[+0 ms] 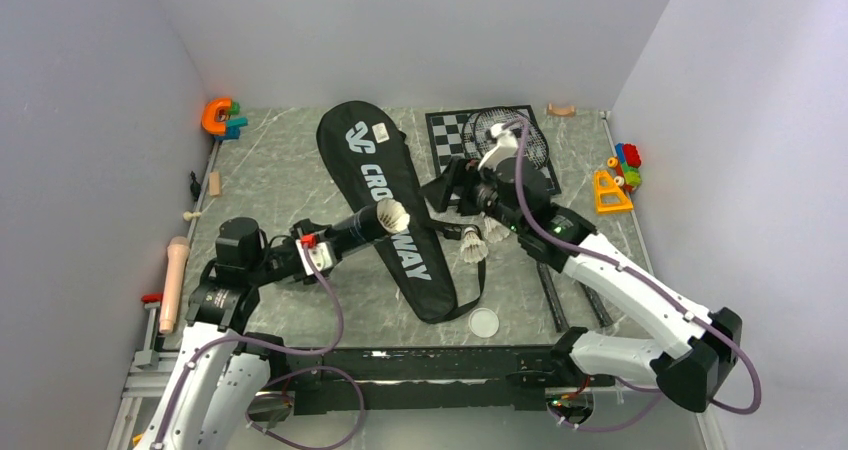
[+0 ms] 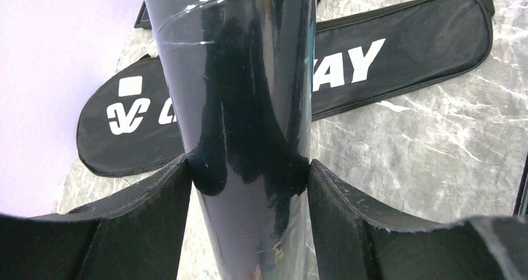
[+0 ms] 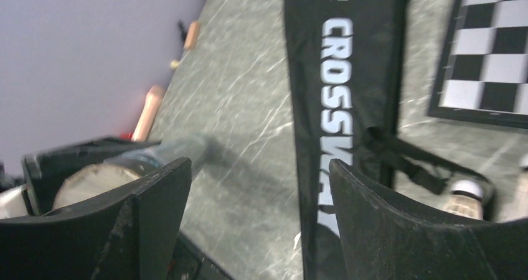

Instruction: Pack up the badminton gear

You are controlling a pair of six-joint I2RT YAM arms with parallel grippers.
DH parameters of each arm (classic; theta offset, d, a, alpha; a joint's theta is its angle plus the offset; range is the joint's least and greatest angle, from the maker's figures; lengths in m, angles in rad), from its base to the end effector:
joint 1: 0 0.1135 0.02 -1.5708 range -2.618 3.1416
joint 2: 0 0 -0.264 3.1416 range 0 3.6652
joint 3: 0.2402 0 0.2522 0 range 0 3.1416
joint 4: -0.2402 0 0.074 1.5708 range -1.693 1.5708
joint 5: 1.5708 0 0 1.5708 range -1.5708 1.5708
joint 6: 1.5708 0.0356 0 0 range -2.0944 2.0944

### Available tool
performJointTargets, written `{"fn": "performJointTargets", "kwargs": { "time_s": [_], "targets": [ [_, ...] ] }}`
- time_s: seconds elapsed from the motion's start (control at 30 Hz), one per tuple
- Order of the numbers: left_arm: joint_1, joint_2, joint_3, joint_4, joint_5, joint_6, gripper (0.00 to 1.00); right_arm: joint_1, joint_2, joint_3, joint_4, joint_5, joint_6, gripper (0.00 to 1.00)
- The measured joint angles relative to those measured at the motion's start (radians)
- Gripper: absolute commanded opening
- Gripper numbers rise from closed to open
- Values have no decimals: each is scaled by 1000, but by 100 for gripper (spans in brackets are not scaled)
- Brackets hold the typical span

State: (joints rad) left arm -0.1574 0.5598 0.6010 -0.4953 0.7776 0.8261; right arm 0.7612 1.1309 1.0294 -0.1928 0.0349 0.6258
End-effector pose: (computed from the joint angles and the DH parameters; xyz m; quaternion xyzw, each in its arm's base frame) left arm 0.1224 -0.0447 0.2801 0.5476 0.5970 -0.1428 0.5686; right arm 0.1907 0.1800 0.3554 -0.0439 0.8019 0.3700 0.4671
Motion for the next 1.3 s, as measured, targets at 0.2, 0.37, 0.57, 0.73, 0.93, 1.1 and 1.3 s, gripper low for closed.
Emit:
{"fn": "performJointTargets", "kwargs": {
  "time_s": [0.2,0.37,0.57,0.73,0.93,1.1,1.3],
  "targets": [
    [-5,26,-40,20,-34,3,4,-159,35,-8,-104,35,72,81],
    [-16,55,-75,19,-69,19,5,-203,147,-142,-191,30,165,78],
    [-29,65,-115,18,-91,42,5,-182,167,-201,-219,16,250,77],
    [-31,71,-125,20,-100,56,5,-163,167,-254,-195,17,311,72],
    [-32,64,-126,20,-105,75,5,-160,205,-280,-165,74,370,65],
    [-32,42,-127,16,-105,96,5,-160,243,-286,-112,163,407,57],
    [-32,-2,-140,-5,-105,119,5,-159,279,-286,-74,233,441,41]
  ]
}}
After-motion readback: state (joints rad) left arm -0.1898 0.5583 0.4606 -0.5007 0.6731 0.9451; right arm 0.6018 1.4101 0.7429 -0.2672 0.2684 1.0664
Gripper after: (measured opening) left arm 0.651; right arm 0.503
